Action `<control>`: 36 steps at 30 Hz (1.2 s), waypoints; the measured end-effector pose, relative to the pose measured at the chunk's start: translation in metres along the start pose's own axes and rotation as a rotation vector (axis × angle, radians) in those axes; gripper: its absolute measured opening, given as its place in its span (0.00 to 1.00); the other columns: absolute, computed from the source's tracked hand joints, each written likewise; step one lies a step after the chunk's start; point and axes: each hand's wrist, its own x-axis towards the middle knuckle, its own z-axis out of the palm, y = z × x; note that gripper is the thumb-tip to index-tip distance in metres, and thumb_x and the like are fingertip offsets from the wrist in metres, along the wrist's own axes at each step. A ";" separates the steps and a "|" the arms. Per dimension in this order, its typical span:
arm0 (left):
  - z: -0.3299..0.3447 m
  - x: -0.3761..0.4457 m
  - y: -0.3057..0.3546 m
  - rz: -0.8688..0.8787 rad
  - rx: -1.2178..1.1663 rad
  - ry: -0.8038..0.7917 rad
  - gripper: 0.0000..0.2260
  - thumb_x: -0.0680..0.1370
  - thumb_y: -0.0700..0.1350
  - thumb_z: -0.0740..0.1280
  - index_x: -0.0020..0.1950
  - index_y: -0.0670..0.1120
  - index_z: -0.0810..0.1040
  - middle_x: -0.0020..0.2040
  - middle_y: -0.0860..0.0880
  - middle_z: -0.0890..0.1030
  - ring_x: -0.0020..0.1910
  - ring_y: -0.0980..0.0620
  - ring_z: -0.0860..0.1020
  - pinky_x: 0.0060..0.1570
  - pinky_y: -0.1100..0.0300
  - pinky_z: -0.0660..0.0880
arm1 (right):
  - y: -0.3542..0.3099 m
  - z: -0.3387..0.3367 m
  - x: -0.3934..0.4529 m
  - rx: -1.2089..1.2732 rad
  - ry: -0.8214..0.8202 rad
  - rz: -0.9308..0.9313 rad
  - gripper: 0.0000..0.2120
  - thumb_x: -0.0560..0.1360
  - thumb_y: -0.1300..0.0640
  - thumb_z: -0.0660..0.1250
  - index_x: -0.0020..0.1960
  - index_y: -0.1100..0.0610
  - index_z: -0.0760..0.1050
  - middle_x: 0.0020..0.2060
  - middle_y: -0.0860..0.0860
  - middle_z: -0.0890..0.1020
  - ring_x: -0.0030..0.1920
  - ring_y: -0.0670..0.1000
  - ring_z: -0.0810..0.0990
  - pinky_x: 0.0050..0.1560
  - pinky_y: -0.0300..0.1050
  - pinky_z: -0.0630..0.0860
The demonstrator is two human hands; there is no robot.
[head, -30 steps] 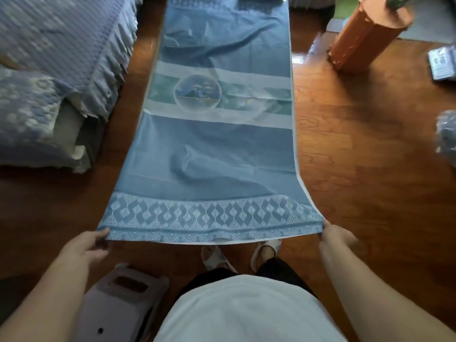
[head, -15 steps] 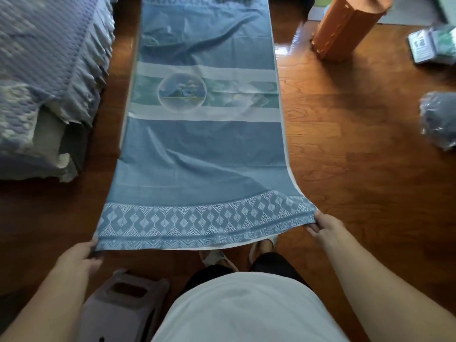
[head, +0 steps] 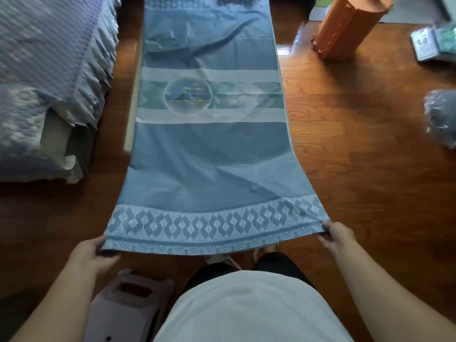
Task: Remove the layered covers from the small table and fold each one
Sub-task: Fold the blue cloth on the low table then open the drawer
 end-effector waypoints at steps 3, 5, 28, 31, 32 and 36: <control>0.003 -0.008 0.003 0.105 0.058 0.056 0.15 0.85 0.37 0.56 0.70 0.38 0.71 0.64 0.41 0.78 0.59 0.43 0.77 0.67 0.42 0.72 | 0.003 -0.004 0.005 0.027 0.049 0.030 0.09 0.78 0.74 0.60 0.44 0.63 0.70 0.51 0.61 0.78 0.50 0.58 0.79 0.58 0.61 0.78; -0.005 -0.001 0.004 0.248 0.230 0.151 0.13 0.83 0.37 0.63 0.66 0.35 0.75 0.55 0.37 0.81 0.44 0.40 0.80 0.50 0.44 0.80 | 0.000 -0.005 0.009 0.001 0.068 0.038 0.10 0.78 0.76 0.58 0.46 0.63 0.71 0.51 0.61 0.78 0.42 0.56 0.79 0.48 0.59 0.81; -0.012 -0.008 0.001 0.160 0.371 0.110 0.07 0.83 0.33 0.60 0.45 0.40 0.71 0.29 0.41 0.81 0.19 0.52 0.79 0.18 0.56 0.77 | -0.006 0.001 0.001 -0.048 0.155 -0.082 0.18 0.77 0.74 0.58 0.65 0.68 0.73 0.58 0.63 0.80 0.45 0.58 0.82 0.36 0.54 0.84; -0.007 -0.013 0.003 0.168 0.340 0.125 0.05 0.83 0.33 0.60 0.48 0.39 0.73 0.27 0.42 0.81 0.19 0.52 0.79 0.18 0.57 0.76 | -0.011 0.000 0.001 -0.101 0.150 -0.059 0.15 0.77 0.75 0.59 0.62 0.69 0.73 0.54 0.64 0.81 0.41 0.58 0.82 0.21 0.52 0.79; -0.005 -0.012 0.003 0.163 0.352 0.135 0.06 0.83 0.33 0.61 0.47 0.40 0.73 0.28 0.42 0.80 0.19 0.51 0.79 0.17 0.56 0.76 | -0.013 -0.001 0.001 -0.120 0.139 -0.046 0.12 0.78 0.74 0.58 0.59 0.69 0.74 0.53 0.63 0.81 0.39 0.57 0.82 0.20 0.49 0.78; -0.001 -0.006 0.002 0.094 0.393 0.175 0.06 0.84 0.34 0.59 0.49 0.43 0.71 0.43 0.41 0.76 0.32 0.45 0.77 0.46 0.44 0.82 | -0.017 -0.005 0.007 -0.071 0.102 0.037 0.10 0.79 0.73 0.58 0.43 0.63 0.71 0.58 0.62 0.81 0.37 0.55 0.79 0.36 0.52 0.83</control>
